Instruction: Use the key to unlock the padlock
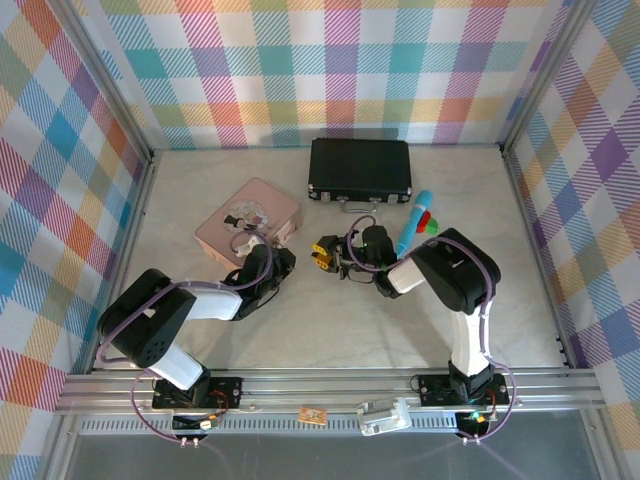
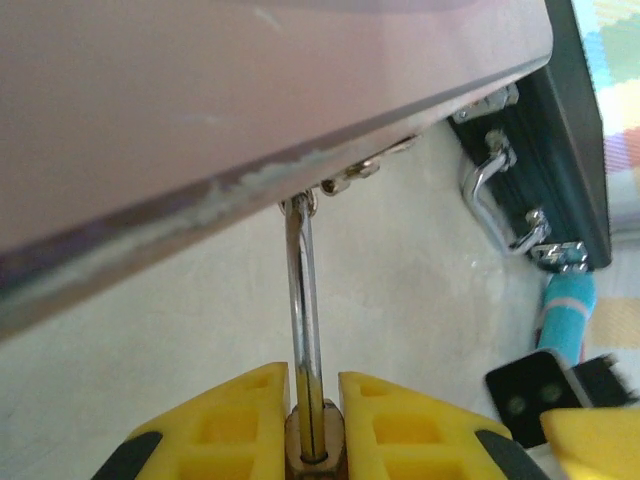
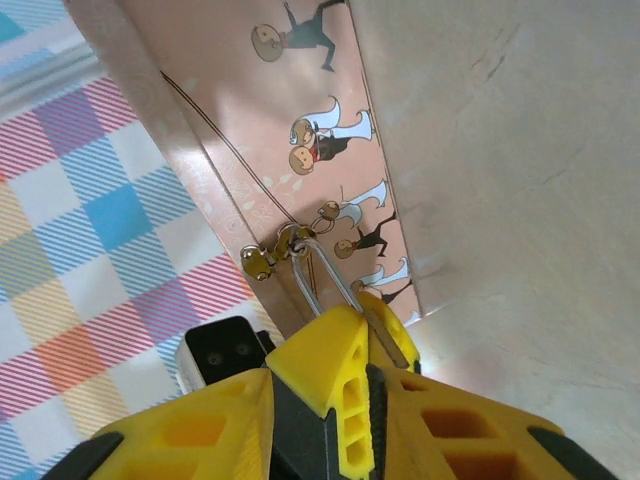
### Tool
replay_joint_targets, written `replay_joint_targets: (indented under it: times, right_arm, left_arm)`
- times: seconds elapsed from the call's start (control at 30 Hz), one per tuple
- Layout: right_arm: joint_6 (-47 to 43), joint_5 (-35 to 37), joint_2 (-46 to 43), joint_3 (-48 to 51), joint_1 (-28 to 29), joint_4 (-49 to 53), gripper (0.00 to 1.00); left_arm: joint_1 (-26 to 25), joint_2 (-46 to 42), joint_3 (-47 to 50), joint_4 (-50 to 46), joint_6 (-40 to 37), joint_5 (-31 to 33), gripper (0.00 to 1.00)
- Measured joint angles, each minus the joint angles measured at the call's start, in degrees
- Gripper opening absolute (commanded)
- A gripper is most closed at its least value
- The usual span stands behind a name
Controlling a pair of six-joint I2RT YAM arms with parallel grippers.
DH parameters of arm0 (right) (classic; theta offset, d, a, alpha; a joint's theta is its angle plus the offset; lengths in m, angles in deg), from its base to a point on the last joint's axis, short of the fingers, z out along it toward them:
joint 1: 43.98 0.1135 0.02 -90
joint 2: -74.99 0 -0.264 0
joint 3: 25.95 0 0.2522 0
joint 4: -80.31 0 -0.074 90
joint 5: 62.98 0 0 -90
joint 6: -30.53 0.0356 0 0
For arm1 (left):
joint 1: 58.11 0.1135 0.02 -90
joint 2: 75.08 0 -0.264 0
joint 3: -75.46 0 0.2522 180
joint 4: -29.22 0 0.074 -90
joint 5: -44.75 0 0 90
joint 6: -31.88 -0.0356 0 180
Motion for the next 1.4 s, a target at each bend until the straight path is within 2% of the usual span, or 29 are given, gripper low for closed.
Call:
replay_joint_targets:
  times: [0.17, 0.2, 0.23, 0.27, 0.37, 0.43, 0.63, 0.8, 1.13, 1.27, 1.4]
  right_arm:
    - [-17.4, -2.0, -6.0, -1.0, 0.1, 19.2, 0.36]
    - [-20.8, -1.9, -7.1, -1.6, 0.1, 23.3, 0.36]
    - [-24.5, -1.8, -8.3, -2.3, 0.1, 27.5, 0.37]
    - [-27.7, -1.6, -9.4, -2.9, 0.1, 31.3, 0.37]
    - [-36.3, -0.8, -12.4, -4.4, 0.1, 40.5, 0.38]
    - [-40.8, -0.5, -13.4, -5.6, 0.2, 45.2, 0.40]
    - [-52.2, 1.6, -13.8, -11.1, 1.5, 56.8, 0.44]
    - [-57.7, 3.1, -13.8, -15.1, 3.0, 61.0, 0.44]
    - [-61.5, 3.5, -13.8, -16.2, 3.9, 63.5, 0.44]
    - [-62.1, 3.6, -13.8, -16.2, 4.0, 64.0, 0.45]
    - [-62.1, 3.9, -13.8, -16.1, 4.0, 64.1, 0.44]
  left_arm:
    - [0.3, -2.7, 0.0, -5.4, -4.8, -3.0, 0.00]
    - [0.3, -2.9, 0.0, -6.1, -5.7, -3.3, 0.04]
    - [0.5, -3.1, -0.1, -6.8, -6.8, -3.5, 0.10]
    - [0.7, -3.1, -0.2, -7.5, -7.9, -3.8, 0.22]
    - [1.3, -3.3, -0.4, -9.2, -9.8, -4.9, 0.48]
    - [1.8, -3.8, -0.3, -10.9, -10.2, -5.1, 0.58]
    - [3.0, -12.6, 1.6, -15.3, -9.4, -3.6, 0.72]
    - [5.2, -17.8, 2.4, -18.6, -9.9, -1.6, 0.74]
    - [13.5, -16.3, 1.4, -22.3, -20.0, -1.7, 0.72]
    - [12.6, -15.9, -0.9, -23.5, -23.3, -2.8, 0.72]
    - [8.3, -15.6, -2.4, -23.8, -23.4, -1.2, 0.70]
